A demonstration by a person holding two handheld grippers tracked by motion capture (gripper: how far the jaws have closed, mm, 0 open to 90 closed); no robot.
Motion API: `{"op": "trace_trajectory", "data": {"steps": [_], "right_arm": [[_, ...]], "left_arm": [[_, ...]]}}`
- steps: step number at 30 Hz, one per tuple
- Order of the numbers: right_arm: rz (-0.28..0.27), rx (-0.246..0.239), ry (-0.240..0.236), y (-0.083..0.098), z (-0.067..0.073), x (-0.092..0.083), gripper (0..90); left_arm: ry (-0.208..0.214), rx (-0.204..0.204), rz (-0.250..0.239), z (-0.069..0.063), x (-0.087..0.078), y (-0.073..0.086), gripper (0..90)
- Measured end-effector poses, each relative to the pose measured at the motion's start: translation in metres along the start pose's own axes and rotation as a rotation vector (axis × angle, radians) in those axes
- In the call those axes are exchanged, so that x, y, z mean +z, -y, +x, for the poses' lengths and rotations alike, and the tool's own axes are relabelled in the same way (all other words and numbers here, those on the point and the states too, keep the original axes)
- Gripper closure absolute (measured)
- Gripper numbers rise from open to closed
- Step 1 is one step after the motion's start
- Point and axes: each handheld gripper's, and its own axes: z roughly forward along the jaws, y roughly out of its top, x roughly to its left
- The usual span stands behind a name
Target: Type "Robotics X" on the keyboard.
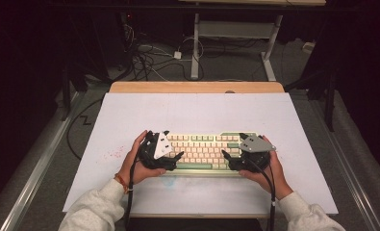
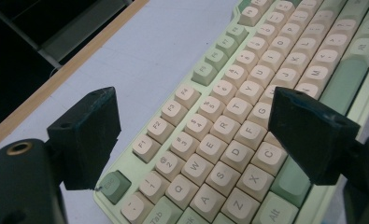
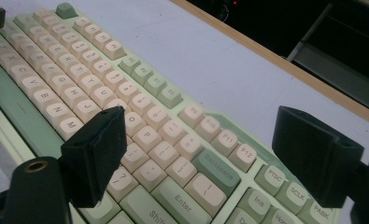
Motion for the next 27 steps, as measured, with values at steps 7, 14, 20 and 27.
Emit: {"op": "trace_trajectory", "data": {"steps": [7,14,20,27], "right_arm": [[-0.010,-0.016,-0.001,-0.002,0.002,-0.006,21.0],[-0.024,-0.006,0.007,-0.002,0.002,-0.013,20.3],[-0.024,-0.019,-0.001,-0.002,0.003,-0.017,19.6],[-0.030,-0.017,-0.002,-0.002,0.004,-0.021,19.6]], "left_arm": [[-0.011,0.015,0.001,-0.002,-0.004,-0.001,16.6],[-0.020,0.023,-0.005,-0.003,-0.009,0.000,16.5],[-0.025,0.043,-0.006,-0.004,-0.012,0.002,16.5],[-0.048,0.056,-0.014,-0.007,-0.017,0.003,16.5]]}}
